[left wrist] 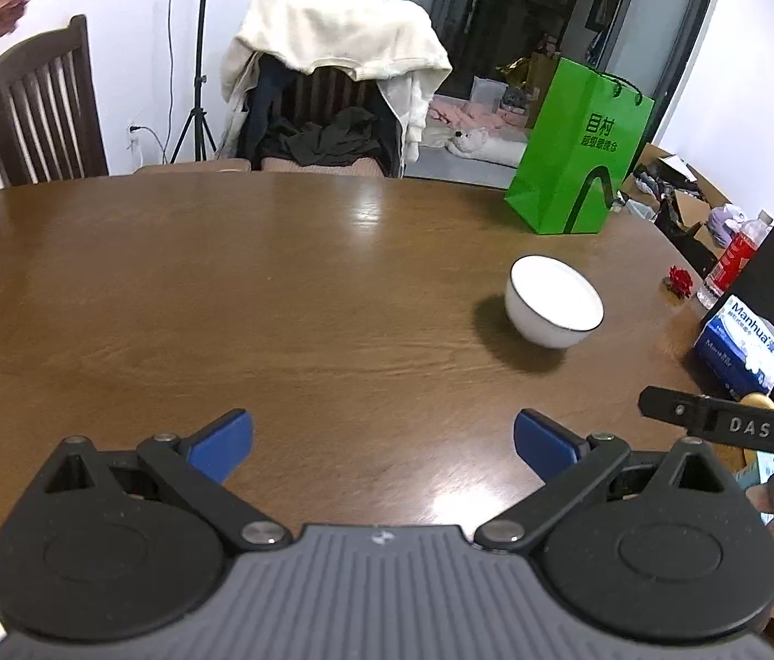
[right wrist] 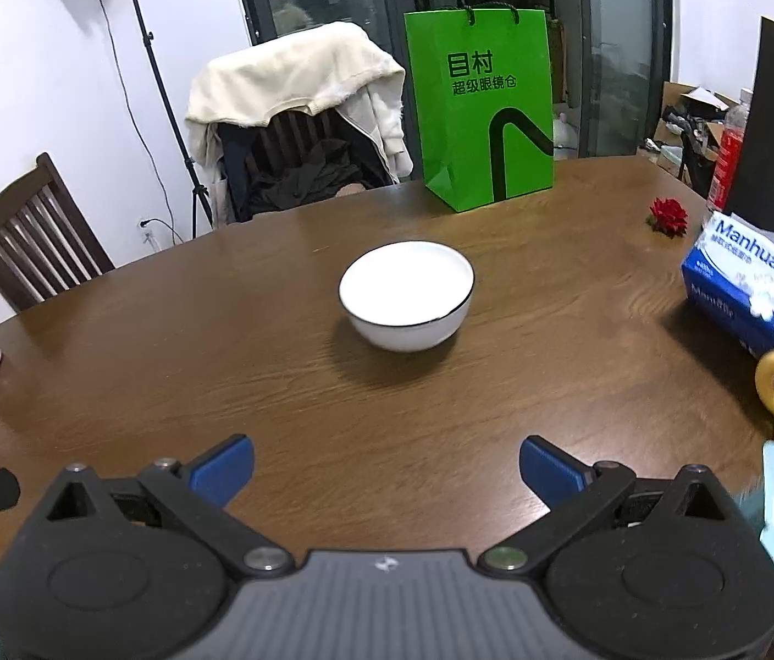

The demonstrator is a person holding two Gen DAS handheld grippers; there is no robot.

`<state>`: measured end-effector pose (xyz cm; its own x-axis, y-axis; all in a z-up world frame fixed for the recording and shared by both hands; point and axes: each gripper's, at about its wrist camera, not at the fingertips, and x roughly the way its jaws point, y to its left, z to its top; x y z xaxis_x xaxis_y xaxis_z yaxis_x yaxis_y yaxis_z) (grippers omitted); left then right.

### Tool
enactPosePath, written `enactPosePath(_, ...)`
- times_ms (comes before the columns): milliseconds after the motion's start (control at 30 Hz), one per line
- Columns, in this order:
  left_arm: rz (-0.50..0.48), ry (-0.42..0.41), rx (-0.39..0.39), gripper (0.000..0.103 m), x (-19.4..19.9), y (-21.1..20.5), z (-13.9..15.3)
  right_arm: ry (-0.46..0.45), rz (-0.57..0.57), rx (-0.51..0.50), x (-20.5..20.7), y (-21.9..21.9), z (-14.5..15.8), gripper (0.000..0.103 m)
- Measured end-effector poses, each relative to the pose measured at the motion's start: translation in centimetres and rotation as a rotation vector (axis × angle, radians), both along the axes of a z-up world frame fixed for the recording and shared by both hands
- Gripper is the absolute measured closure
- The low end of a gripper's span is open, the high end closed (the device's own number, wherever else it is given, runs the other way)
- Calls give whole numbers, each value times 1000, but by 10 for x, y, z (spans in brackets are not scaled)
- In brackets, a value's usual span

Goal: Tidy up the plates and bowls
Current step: 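Move both open grippers toward the remaining white black-rimmed bowl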

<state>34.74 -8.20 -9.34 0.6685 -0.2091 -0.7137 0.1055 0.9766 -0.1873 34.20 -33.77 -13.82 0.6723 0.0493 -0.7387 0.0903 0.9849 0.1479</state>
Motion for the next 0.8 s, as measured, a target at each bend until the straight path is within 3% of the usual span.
enactPosePath(800,-2,32,9,0,102,-95,0,-28,-26,41,87,-65,-8,0)
